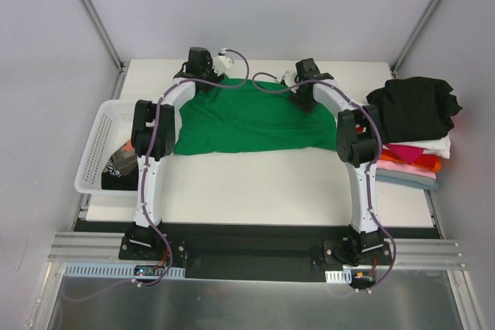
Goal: Fold and stack the t-shirts
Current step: Grap the side of the flattened tshirt furthest away from the robot with both arms
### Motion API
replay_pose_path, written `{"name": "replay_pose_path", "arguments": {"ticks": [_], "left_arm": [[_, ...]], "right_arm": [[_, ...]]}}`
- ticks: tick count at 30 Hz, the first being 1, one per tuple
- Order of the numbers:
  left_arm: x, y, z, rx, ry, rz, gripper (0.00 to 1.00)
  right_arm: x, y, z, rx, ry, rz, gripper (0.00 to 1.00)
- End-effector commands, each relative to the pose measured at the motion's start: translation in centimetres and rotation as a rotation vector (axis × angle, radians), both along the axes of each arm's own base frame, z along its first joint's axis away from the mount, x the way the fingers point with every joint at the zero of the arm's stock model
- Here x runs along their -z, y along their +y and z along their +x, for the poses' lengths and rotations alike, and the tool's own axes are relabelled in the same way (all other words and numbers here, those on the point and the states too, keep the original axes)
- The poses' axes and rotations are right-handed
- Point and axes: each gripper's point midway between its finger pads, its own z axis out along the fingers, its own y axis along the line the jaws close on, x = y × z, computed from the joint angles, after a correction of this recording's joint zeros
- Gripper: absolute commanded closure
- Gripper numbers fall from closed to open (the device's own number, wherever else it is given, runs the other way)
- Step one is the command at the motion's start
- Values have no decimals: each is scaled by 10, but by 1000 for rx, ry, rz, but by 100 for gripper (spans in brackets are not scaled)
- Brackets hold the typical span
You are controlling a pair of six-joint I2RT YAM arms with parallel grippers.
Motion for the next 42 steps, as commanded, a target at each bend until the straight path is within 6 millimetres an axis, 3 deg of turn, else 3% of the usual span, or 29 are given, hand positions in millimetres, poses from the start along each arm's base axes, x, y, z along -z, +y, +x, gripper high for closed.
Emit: {"name": "replay_pose_path", "arguments": {"ticks": [1, 2, 9, 15, 17, 18, 19, 25, 32, 38, 42], "left_arm": [[-15, 5, -14, 7, -4, -24, 35], [-4, 5, -23, 8, 25, -24, 35], [20, 3, -49, 19, 84, 1, 35], [25, 2, -67, 25, 92, -3, 35], [26, 1, -77, 27, 98, -2, 35], [26, -1, -82, 31, 102, -4, 35], [26, -3, -86, 34, 104, -8, 35], [17, -14, -124, 63, 114, -10, 35], [29, -27, -172, 109, 165, 20, 35], [18, -20, -175, 79, 135, 35, 35], [5, -18, -170, 73, 101, 46, 35]], "right_arm": [[1, -4, -10, 14, 6, 8, 33], [7, -9, -17, 19, 21, -12, 34], [12, -14, -36, 18, 42, -42, 34], [9, -10, -56, 10, 49, -42, 34], [14, -9, -70, 4, 69, -55, 34], [7, -5, -73, -5, 55, -53, 35], [15, -5, -85, -12, 81, -62, 34], [3, 1, -112, -20, 79, -52, 35], [-5, -8, -139, -8, 108, -58, 35], [-12, -11, -148, 2, 103, -56, 35], [-19, -10, -143, 2, 87, -57, 35]]}}
